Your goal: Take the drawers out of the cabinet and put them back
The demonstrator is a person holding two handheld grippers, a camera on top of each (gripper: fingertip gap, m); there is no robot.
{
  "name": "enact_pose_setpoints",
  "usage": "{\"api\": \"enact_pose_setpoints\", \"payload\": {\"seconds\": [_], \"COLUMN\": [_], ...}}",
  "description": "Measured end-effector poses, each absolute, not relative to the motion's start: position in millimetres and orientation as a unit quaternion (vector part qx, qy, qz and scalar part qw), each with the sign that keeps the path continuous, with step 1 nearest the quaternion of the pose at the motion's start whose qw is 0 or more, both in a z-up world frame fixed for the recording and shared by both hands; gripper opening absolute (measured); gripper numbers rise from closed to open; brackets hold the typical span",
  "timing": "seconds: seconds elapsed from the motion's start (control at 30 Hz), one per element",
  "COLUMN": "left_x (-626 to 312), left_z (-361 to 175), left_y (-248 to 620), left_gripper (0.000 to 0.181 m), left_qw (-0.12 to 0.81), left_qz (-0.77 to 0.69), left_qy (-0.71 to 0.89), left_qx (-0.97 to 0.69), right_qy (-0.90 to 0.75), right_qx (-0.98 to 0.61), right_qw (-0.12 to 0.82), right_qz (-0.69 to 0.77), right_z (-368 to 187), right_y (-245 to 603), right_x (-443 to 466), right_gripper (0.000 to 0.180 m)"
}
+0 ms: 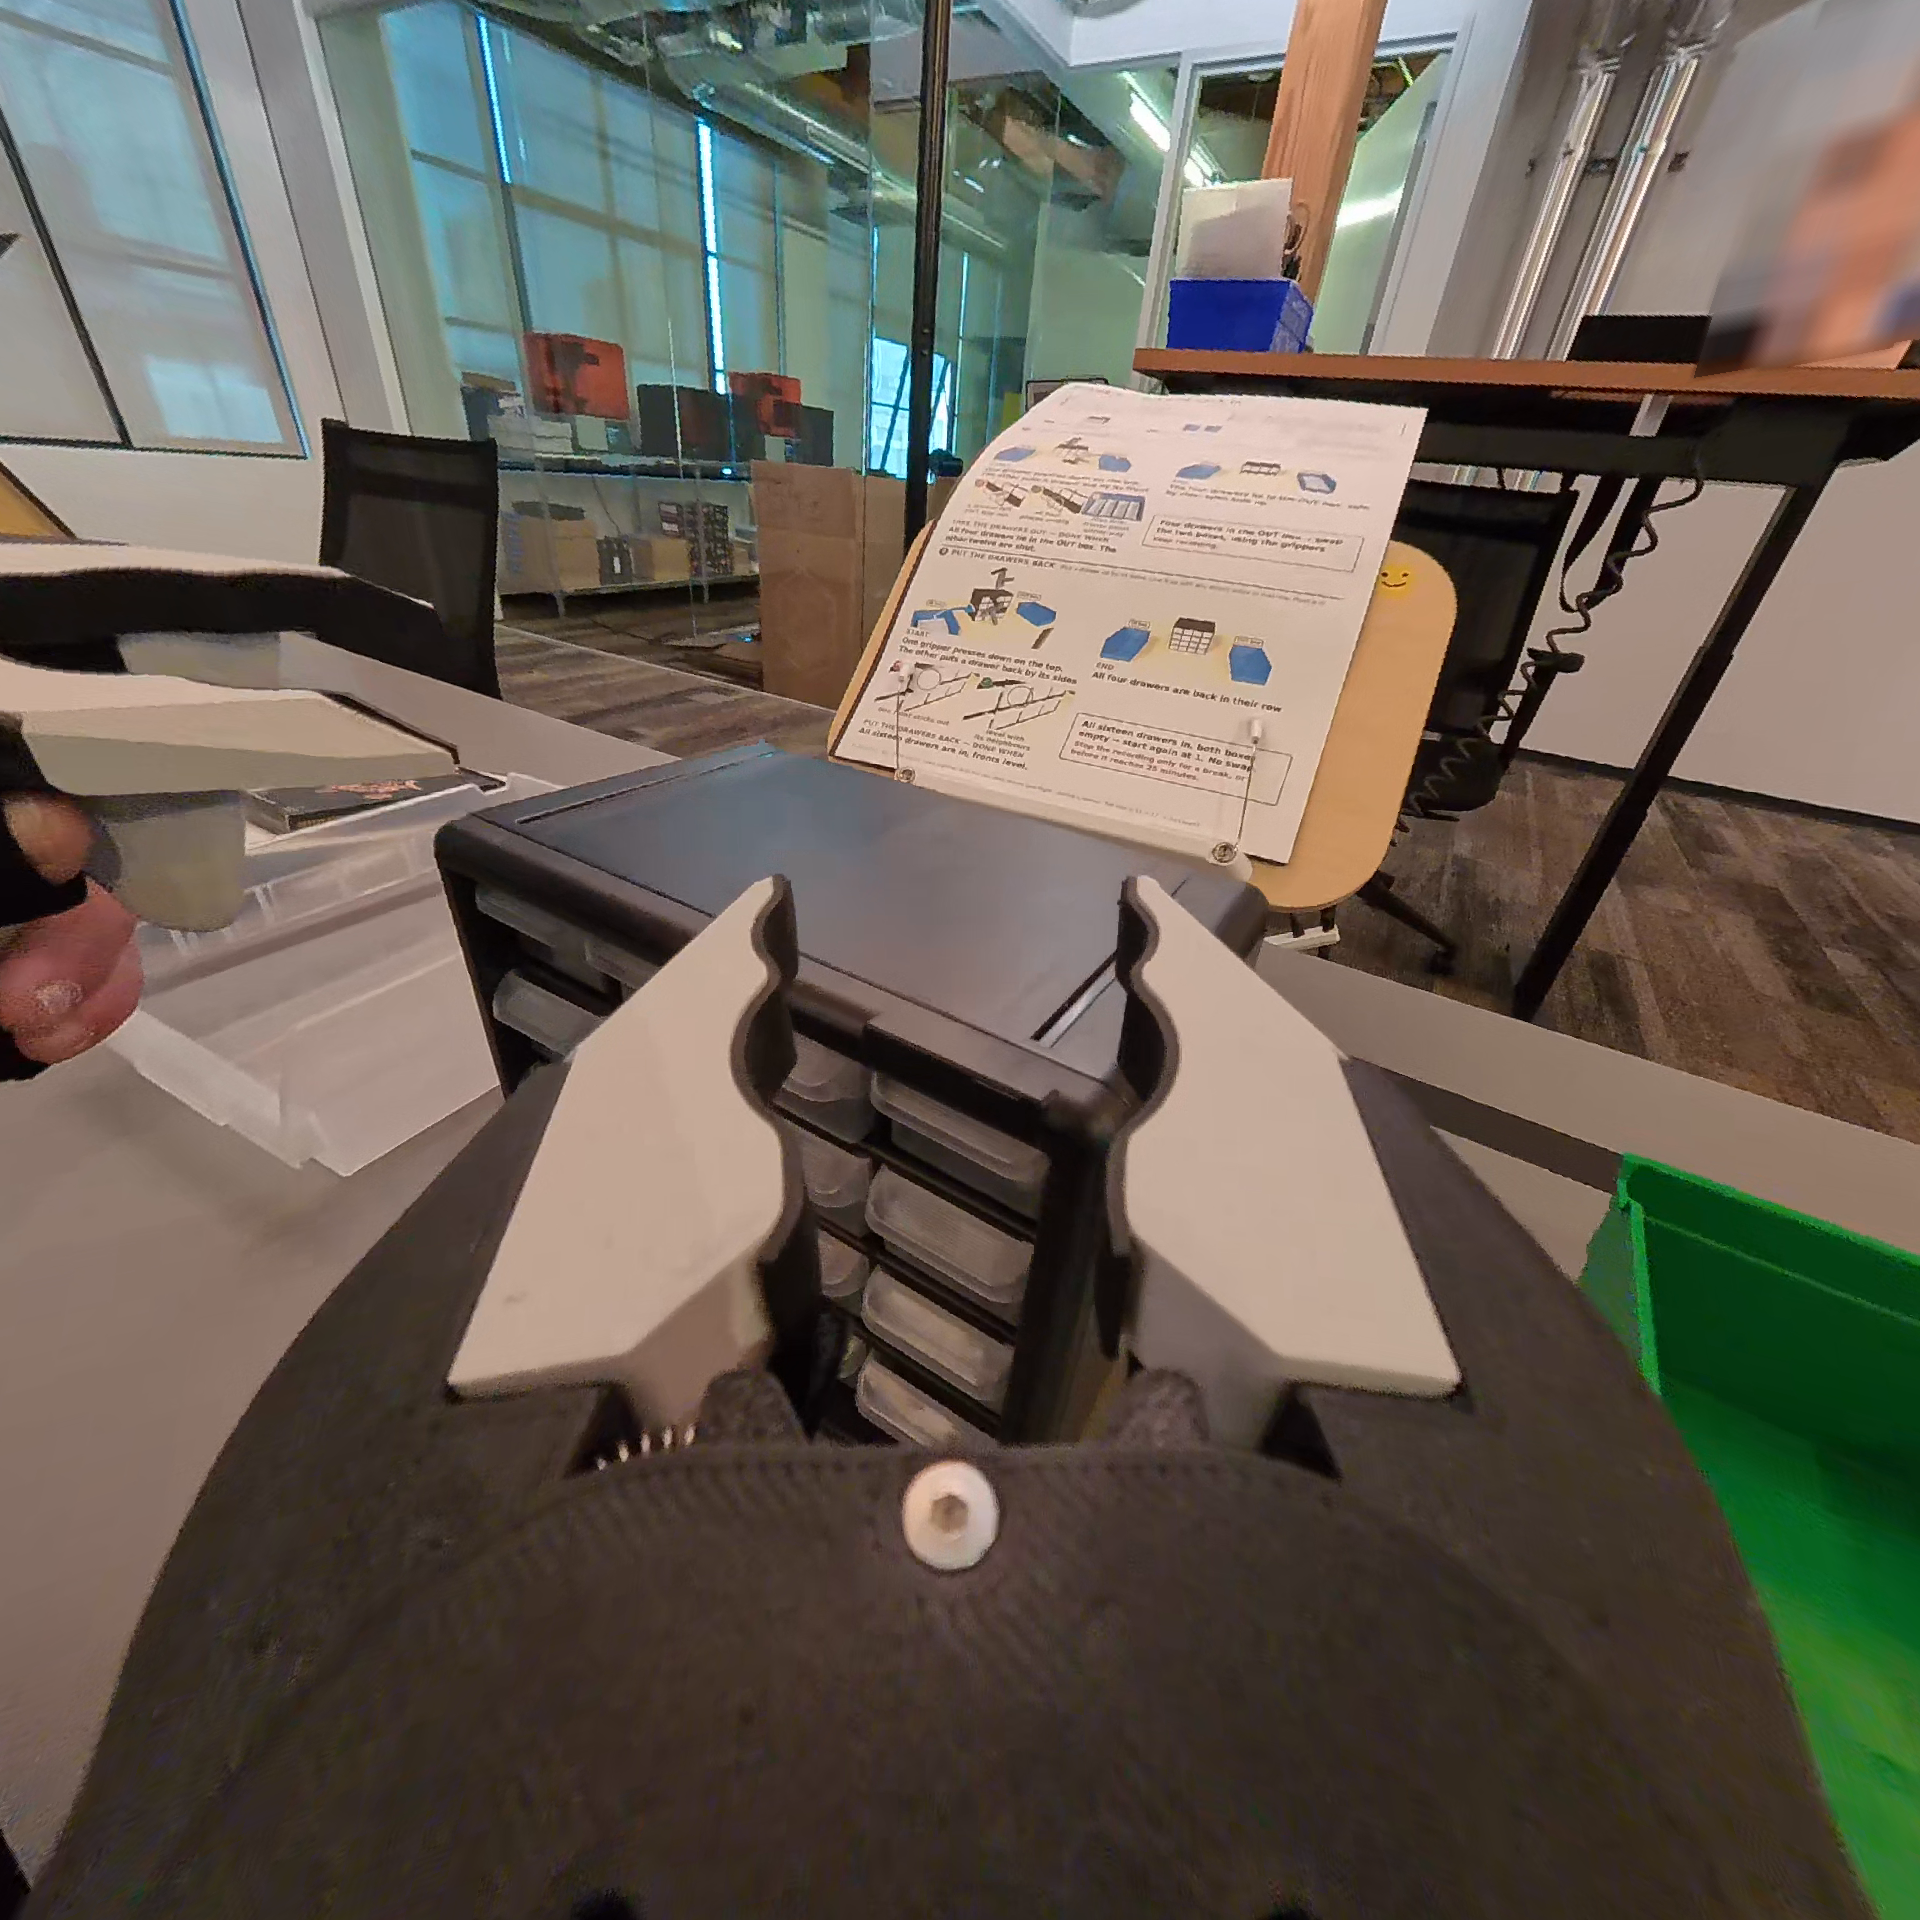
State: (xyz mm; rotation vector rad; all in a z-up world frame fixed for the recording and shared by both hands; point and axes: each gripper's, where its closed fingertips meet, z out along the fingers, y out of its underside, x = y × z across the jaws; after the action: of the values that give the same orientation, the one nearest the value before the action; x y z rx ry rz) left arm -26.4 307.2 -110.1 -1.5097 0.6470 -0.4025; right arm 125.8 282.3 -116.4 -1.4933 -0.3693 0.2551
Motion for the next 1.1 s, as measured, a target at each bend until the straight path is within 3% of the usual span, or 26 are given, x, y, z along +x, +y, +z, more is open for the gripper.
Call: {"api": "enact_pose_setpoints", "payload": {"seconds": [0.13, 0.4, 0.6, 0.67, 0.83, 0.97, 1.1], "left_x": [-28, -44, -58, -58, -57, -44, -42], "left_z": [-116, -105, -144, -153, -174, -194, -197], "left_y": [311, 309, 318, 324, 338, 342, 345], "left_gripper": [0.1, 0.088, 0.095, 0.098, 0.108, 0.112, 0.113], "left_qw": [0.661, 0.668, 0.641, 0.63, 0.597, 0.543, 0.552], "left_qz": [-0.162, -0.151, -0.122, -0.138, -0.22, -0.32, -0.318], "left_qy": [0.292, 0.328, 0.355, 0.348, 0.304, 0.273, 0.281], "left_qx": [-0.672, -0.65, -0.669, -0.68, -0.709, -0.727, -0.718], "right_qy": [-0.171, -0.19, -0.187, -0.18, -0.193, -0.178, -0.19], "right_qx": [-0.675, -0.675, -0.686, -0.694, -0.72, -0.727, -0.727], "right_qw": [0.708, 0.708, 0.698, 0.69, 0.645, 0.632, 0.625], "right_qz": [0.116, 0.079, 0.09, 0.099, 0.171, 0.201, 0.211], "right_z": [-120, -118, -131, -140, -168, -184, -192], "right_y": [283, 283, 290, 294, 301, 312, 318], "right_x": [124, 137, 145, 146, 133, 134, 133], "right_gripper": [0.062, 0.061, 0.062, 0.067, 0.098, 0.096, 0.088]}}
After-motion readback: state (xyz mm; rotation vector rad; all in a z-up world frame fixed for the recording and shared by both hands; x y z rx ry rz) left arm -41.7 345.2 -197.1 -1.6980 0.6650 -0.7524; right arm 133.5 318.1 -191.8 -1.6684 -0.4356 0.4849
